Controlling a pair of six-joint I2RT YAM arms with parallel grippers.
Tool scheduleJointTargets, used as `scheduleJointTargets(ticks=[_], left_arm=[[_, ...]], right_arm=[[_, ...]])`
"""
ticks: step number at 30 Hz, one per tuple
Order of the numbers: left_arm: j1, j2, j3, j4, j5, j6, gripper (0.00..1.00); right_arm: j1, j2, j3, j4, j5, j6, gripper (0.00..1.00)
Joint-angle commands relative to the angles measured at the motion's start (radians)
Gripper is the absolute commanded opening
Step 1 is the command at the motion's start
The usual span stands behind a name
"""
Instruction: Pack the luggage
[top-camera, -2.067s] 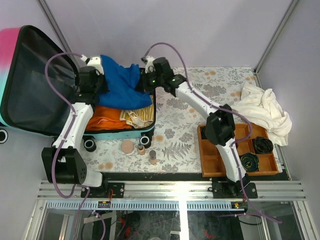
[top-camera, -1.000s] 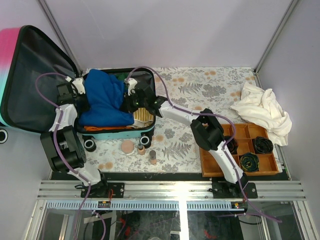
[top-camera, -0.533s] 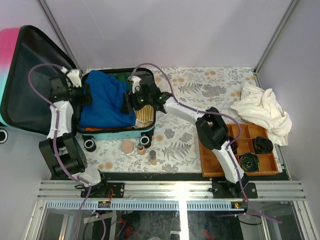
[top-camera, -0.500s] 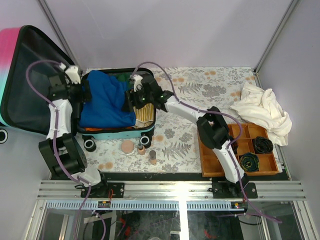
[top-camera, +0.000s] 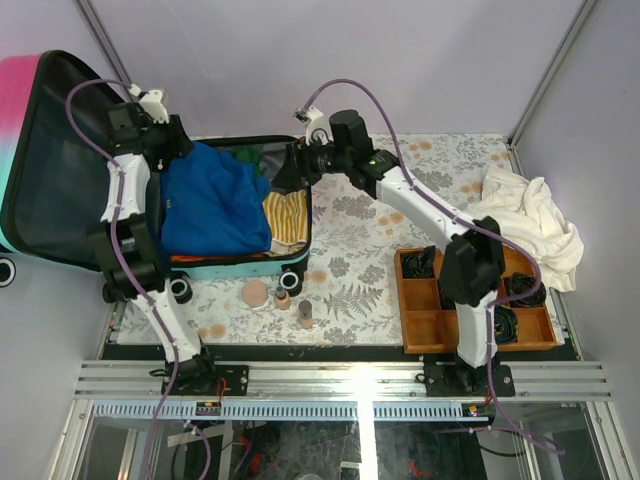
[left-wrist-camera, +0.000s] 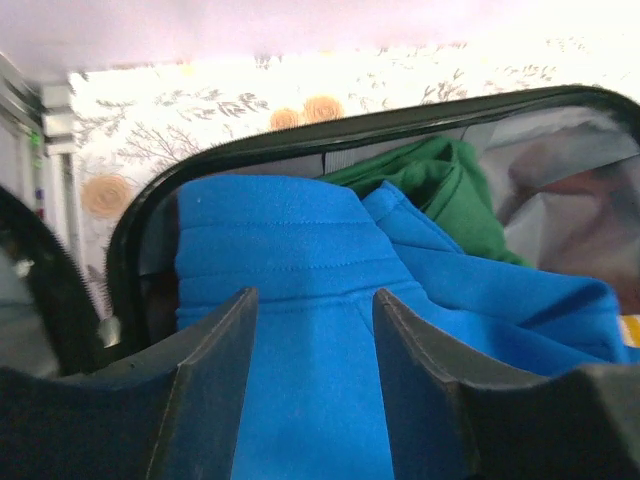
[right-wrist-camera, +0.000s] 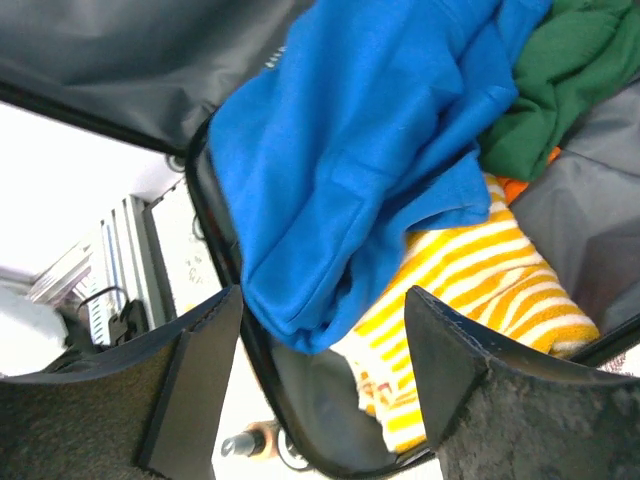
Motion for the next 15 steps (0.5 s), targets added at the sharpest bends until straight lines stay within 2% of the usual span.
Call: scheduleJointTargets(ticks=[1,9,12,15], left_arm=[[-0.030,0.117,0.082,0.035,-0.017,-0.040,0.46],[-0.046,0.317,0.181,-0.012,-0.228,0.000,0.34],[-0.049,0.347,0.171,-0.037,-0.307,0.018,0.37],[-0.048,0.349,0.178,-0.085,-0.350,0.022,0.45]], right_arm=[[-0.023,-0.148,-0.087,-0.027,-0.076,-0.076,0.71],[-0.111,-0.310,-0.255,-0.107,-0.075,-0.136,0.66],[-0.148,-0.356,-0.299,-0.147,-0.081,-0.151,0.66],[-0.179,-0.405,-0.323,-0.187,-0.084,-0.173,0.66]])
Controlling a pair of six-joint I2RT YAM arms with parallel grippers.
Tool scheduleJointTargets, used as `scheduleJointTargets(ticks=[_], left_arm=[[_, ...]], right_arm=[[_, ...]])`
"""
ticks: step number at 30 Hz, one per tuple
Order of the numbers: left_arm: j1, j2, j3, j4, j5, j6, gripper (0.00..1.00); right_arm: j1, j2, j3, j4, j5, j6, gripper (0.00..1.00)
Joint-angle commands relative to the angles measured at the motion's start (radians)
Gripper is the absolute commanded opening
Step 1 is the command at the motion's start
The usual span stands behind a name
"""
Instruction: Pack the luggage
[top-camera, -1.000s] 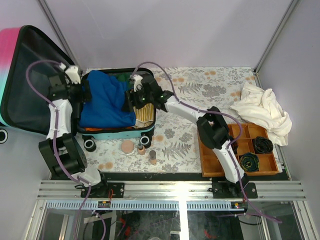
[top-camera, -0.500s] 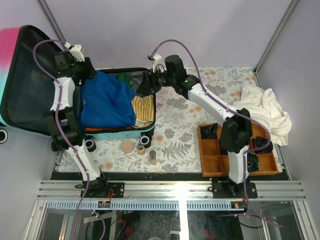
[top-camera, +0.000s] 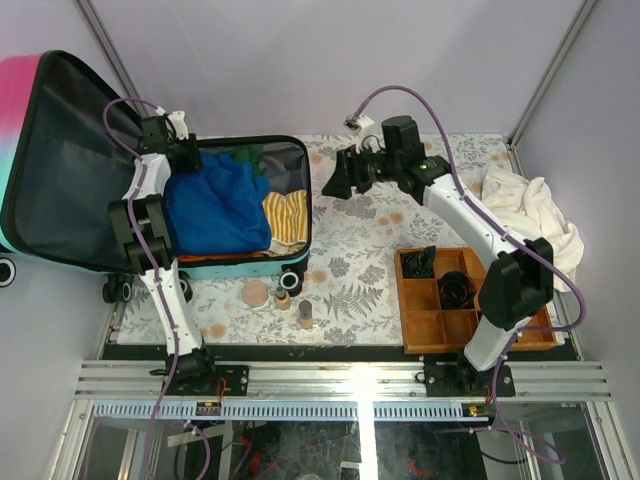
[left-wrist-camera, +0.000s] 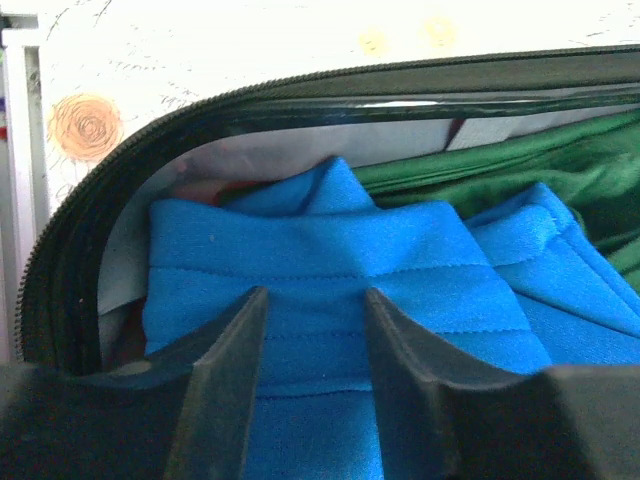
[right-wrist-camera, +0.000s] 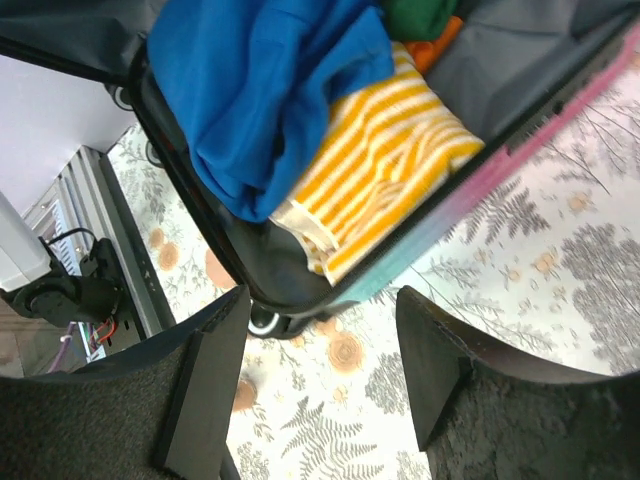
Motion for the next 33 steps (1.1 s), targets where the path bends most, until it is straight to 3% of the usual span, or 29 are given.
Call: scheduleJointTargets(ticks=[1,5,11,16,22,26,33], left_arm=[[0.002,-0.005,0.032,-0.081,-0.126,0.022,0.52],[0.000,-0.154,-0.022,-0.092,0.019,-0.003,0.71],[-0.014,-0.364,-0.046,-0.116,0.092,-0.022,0.77],[-0.014,-0.549,-0.128,-0.222,0.212,0.109,0.88],[-0.048,-0.774,-0.265,-0.496,0.377,0.414,1.00],[-0.148,-0.900,-0.358,-0.645,0.363,0.596,1.00],[-0.426,-1.090,-0.577,-0.699,0.352,0.669,1.00]], right_arm=[[-0.044,-0.123,-0.025,-0.063,-0.030,-0.059,0.66],[-0.088,-0.186,-0.036,-0.122,-0.026,-0.087,0.68],[-0.152,-0.276,-0.056,-0.212,-0.035,-0.145,0.75],[-0.181,-0.345,-0.101,-0.279,-0.071,-0.192,0.83],[-0.184,-0.451,-0.215,-0.303,-0.077,-0.207,0.90],[-0.195,-0.524,-0.288,-0.311,-0.077,-0.234,0.97],[-0.311,-0.630,-0.428,-0.249,-0.151,-0.163,0.99]])
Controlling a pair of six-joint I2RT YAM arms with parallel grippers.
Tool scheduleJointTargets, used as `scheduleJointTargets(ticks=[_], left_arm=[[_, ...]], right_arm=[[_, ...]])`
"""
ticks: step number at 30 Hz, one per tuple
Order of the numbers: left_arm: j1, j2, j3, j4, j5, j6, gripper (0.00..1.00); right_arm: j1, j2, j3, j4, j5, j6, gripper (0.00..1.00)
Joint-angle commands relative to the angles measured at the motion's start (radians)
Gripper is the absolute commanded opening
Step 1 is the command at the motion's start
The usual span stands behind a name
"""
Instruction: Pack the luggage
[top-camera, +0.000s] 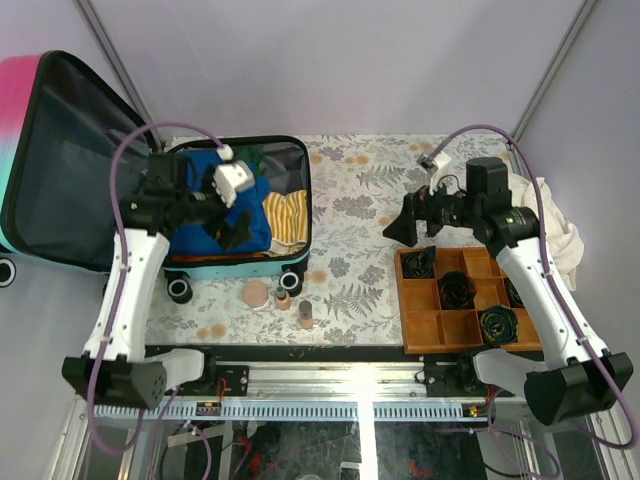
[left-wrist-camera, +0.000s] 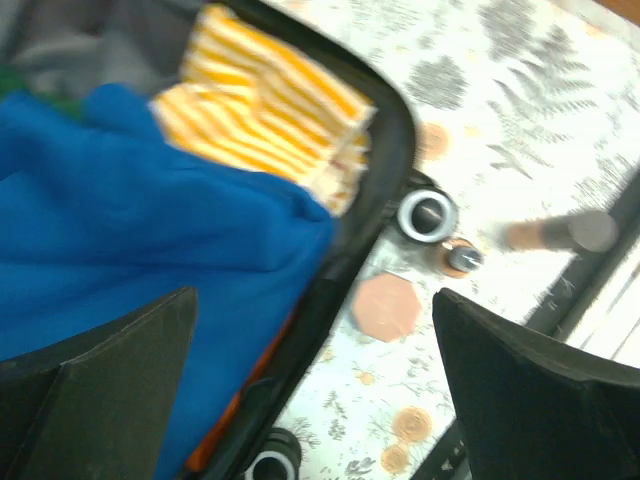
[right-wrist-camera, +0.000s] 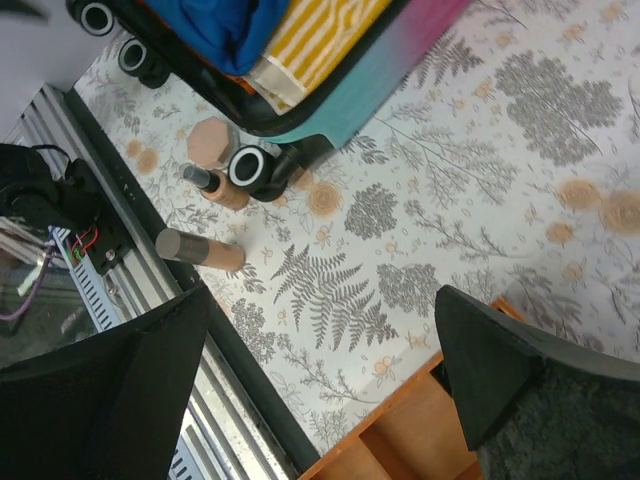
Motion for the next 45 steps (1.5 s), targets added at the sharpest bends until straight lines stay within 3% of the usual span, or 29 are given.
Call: scheduleJointTargets(ticks=[1,6,10,20,30,36,45], left_arm=[[-0.156,-0.100,-0.117,-0.077,0.043,0.095,1.00],[-0.363,-0.144,-0.296,0.029,0.080,-0.005,0.99],[-0.440,-0.117,-0.370,0.159,0.089,-0.077,0.94],[-0.654,-0.160,-0.566,0.333,0.078,0.035,0.92],[-0.693,-0.203,-0.733,0.569,0.031,0.041,0.87],[-0.695,-0.160,-0.754,0.636,0.038,-0.007,0.75],[-0.725,-0.070,-0.745,0.662,0.051,-0.088,0.47]], right_arm=[[-0.089,-0.072,-0.061,0.068,-0.107,0.062,0.99],[-0.159,-0.121,-0.128,0.107,-0.155,0.105,0.99],[-0.249,-0.158,-0.186,0.169,-0.219,0.178,1.00],[-0.370,-0.149,-0.205,0.223,-0.284,0.261,1.00],[-0.416,-0.166,-0.227,0.249,-0.306,0.294,1.00],[-0.416,-0.157,-0.228,0.259,-0.311,0.301,1.00],[-0.416,-0.159,-0.234,0.265,-0.308,0.299,1.00]])
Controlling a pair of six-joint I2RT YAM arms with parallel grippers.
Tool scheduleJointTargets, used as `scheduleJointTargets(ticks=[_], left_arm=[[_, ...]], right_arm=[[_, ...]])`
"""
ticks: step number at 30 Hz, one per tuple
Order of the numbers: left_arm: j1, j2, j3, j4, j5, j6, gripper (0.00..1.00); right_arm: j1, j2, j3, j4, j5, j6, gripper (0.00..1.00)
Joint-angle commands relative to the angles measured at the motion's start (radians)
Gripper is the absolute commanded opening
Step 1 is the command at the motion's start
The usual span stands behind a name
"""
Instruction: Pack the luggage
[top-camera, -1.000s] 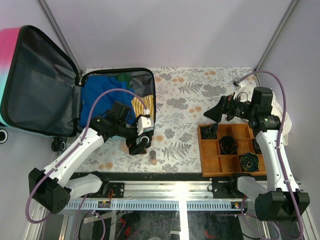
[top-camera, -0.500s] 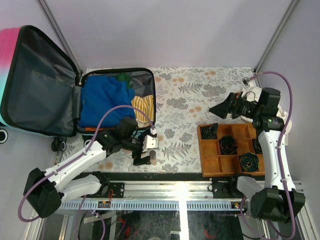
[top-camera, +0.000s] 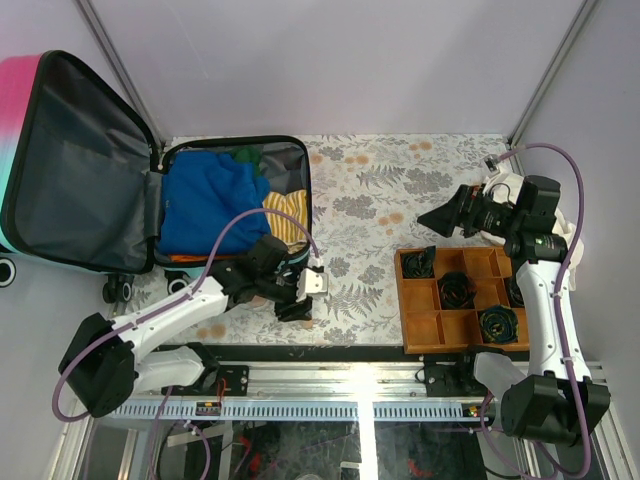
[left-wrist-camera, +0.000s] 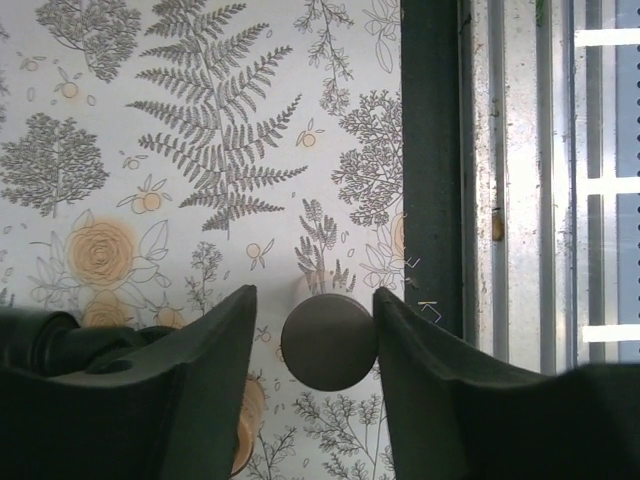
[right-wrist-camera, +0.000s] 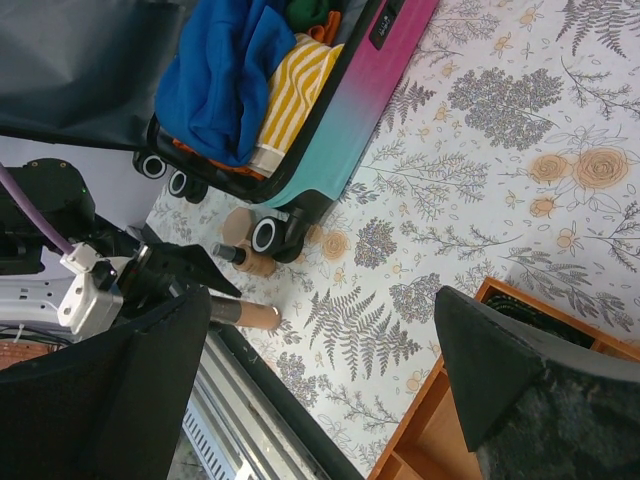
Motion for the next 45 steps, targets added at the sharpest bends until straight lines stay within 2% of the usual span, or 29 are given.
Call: scheduleJointTargets(ticks=[1,5,8,15,19,23,27,34,38,45], left_arm=[[-0.021,0.020,0.000,0.067,0.009,-0.039,0.44],[-0.023,0.012,0.009,0.057,0.009,-0.073,0.31],[-0.024,0.001,0.086,-0.005,0.024,-0.099,0.20],[-0.025,0.013,0.392,-0.280,0.013,-0.014,0.12],[-0.022,0.041,0.578,-0.338,-0.123,0.001,0.11],[0.010,0.110,0.715,-0.307,-0.324,0.032,0.11],[0.108,0.196,0.807,-0.255,-0.447,0.085,0.11],[0.265,0.346,0.846,0.026,-0.604,0.159,0.10],[0.309,0.497,0.914,0.090,-0.663,0.222,0.10],[0.380,0.762,1.168,0.064,-0.682,0.213,0.10]], right_arm=[[-0.003,-0.013,0.010,0.038,-0.031,0.007,1.00],[-0.003,-0.007,0.015,0.037,-0.031,0.009,1.00],[-0.003,-0.006,0.016,0.040,-0.028,0.010,1.00],[-0.003,-0.007,0.004,0.057,-0.031,0.024,1.00],[-0.003,-0.010,0.007,0.057,-0.032,0.026,1.00],[-0.002,-0.010,0.000,0.062,-0.035,0.030,0.99],[-0.003,-0.016,-0.001,0.066,-0.038,0.034,0.99],[-0.003,-0.025,-0.014,0.078,-0.043,0.042,0.99],[-0.002,-0.022,-0.017,0.086,-0.044,0.050,0.99],[-0.003,-0.018,-0.025,0.097,-0.043,0.052,0.99]])
